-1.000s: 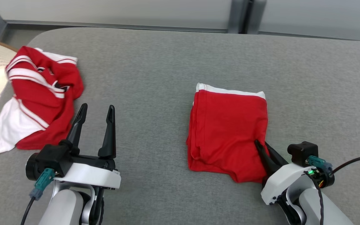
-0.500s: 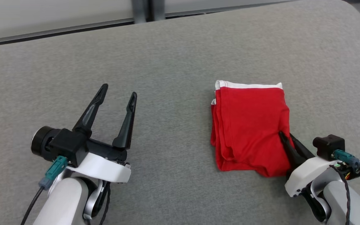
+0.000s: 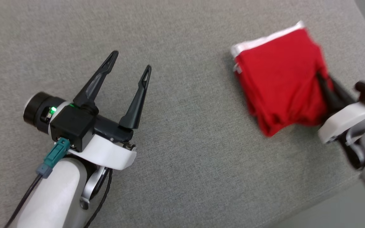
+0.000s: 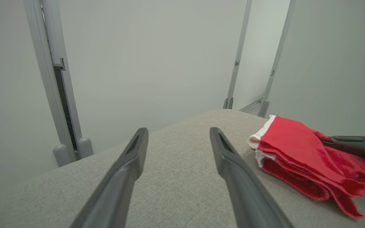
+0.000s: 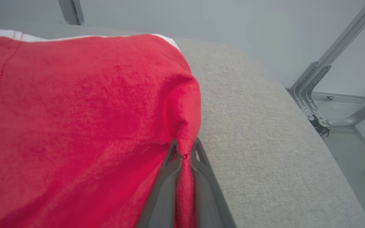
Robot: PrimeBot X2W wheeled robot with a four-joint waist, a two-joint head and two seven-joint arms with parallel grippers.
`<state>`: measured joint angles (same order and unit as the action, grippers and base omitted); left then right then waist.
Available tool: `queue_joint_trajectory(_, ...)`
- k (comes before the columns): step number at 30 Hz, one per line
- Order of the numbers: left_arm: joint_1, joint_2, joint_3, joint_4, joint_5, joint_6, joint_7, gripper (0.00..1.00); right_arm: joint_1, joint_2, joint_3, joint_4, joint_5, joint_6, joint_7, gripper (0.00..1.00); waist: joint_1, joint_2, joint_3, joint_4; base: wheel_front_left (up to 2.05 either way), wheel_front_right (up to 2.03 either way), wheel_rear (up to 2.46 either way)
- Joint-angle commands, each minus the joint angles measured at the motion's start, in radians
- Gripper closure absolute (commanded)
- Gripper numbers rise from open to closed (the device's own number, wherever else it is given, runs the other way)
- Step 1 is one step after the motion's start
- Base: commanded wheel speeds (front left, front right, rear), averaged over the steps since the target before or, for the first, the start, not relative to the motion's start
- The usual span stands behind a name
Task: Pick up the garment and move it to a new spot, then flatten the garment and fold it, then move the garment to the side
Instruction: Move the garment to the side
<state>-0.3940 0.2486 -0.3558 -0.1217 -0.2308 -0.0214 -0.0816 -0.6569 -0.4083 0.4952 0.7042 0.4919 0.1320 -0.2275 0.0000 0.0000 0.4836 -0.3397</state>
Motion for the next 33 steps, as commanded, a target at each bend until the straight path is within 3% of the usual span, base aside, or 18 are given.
queue_joint_trajectory(1, -0.02, 0.01, 0.001, -0.008, 0.007, -0.006, 0.001, 0.0, -0.023, -0.015, -0.004, 0.009, -0.002, -0.002, -0.006, 1.0, 0.0, 0.0, 0.06, -0.022, 0.0, 0.0, 0.0)
queue_joint_trajectory(8, -0.111, 0.023, -0.026, -0.04, 0.033, -0.033, 0.029, 0.0, -0.165, -0.159, -0.084, 0.104, 0.018, -0.002, -0.006, 1.0, 0.0, 0.0, 0.167, 0.01, 0.0, 0.0, 0.0)
queue_joint_trajectory(13, -0.157, 0.024, -0.058, -0.038, 0.047, -0.049, 0.029, 0.0, -0.233, -0.199, -0.133, 0.176, 0.043, -0.002, 0.0, 1.0, 0.0, 0.0, 0.209, 0.04, 0.0, 0.0, 0.0)
queue_joint_trajectory(14, -0.162, 0.022, -0.063, -0.036, 0.046, -0.052, 0.028, 0.0, -0.248, -0.206, -0.149, 0.194, 0.041, -0.002, -0.006, 0.84, 0.0, 0.0, 0.214, 0.044, 0.0, 0.0, 0.0)
queue_joint_trajectory(15, -0.168, 0.021, -0.066, -0.033, 0.047, -0.054, 0.026, 0.0, -0.258, -0.205, -0.166, 0.219, 0.042, -0.002, -0.011, 0.53, 0.0, 0.0, 0.219, 0.046, 0.0, 0.0, 0.0)
queue_joint_trajectory(16, -0.172, 0.02, -0.069, -0.031, 0.047, -0.055, 0.024, 0.0, -0.265, -0.195, -0.175, 0.236, 0.034, -0.002, -0.015, 0.01, 0.0, 0.0, 0.221, 0.049, 0.0, 0.0, 0.0)
queue_joint_trajectory(22, -0.158, 0.017, -0.061, -0.003, 0.032, -0.039, 0.001, 0.0, -0.253, -0.134, -0.279, 0.316, 0.014, -0.002, -0.039, 0.0, 0.0, 0.0, 0.192, 0.057, 0.0, 0.0, 0.0)
queue_joint_trajectory(28, -0.095, 0.014, -0.033, 0.037, 0.001, -0.007, -0.028, 0.0, -0.082, -0.064, -0.432, 0.084, -0.038, -0.002, -0.037, 0.0, 0.0, 0.0, 0.1, 0.049, 0.0, 0.0, 0.0)
queue_joint_trajectory(33, -0.034, 0.014, -0.003, 0.063, -0.031, 0.024, -0.042, 0.0, 0.101, 0.055, -0.529, -0.162, -0.124, -0.002, -0.037, 0.0, 0.0, 0.0, 0.024, 0.048, 0.0, 0.0, 0.0)
